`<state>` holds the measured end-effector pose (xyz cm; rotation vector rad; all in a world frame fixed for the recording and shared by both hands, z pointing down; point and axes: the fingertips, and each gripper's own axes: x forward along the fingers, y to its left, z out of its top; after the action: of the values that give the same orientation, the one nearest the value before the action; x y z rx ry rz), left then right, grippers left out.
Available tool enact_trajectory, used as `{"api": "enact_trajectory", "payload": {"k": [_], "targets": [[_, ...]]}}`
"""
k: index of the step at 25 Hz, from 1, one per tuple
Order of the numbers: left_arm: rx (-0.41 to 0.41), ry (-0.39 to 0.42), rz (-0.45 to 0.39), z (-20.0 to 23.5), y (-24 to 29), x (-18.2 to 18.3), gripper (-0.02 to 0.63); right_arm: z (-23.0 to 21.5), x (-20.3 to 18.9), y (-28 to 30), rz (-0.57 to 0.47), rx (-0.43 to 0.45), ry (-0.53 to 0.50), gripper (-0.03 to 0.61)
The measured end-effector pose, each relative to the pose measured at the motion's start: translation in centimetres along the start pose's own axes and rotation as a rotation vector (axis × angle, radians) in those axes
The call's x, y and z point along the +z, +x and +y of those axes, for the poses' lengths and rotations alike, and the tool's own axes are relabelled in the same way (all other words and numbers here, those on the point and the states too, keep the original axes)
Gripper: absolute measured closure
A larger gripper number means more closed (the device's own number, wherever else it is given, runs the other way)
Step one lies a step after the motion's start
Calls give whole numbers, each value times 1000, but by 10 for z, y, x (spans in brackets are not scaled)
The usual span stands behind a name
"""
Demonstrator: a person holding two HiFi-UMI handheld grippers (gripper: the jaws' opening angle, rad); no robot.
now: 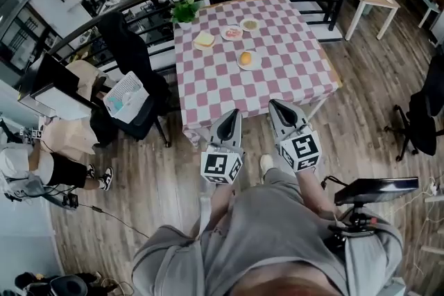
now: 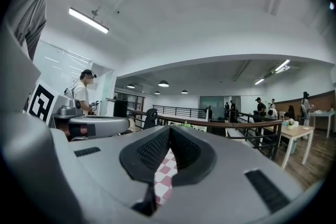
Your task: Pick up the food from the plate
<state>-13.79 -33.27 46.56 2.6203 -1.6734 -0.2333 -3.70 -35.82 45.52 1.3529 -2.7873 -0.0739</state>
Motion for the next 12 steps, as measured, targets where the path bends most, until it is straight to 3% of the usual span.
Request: {"api": "enact_trajectory", "payload": {"k": [12], "targets": [[85, 35, 11, 40, 155, 4, 604, -132, 6, 108, -10, 62, 15, 563]]}}
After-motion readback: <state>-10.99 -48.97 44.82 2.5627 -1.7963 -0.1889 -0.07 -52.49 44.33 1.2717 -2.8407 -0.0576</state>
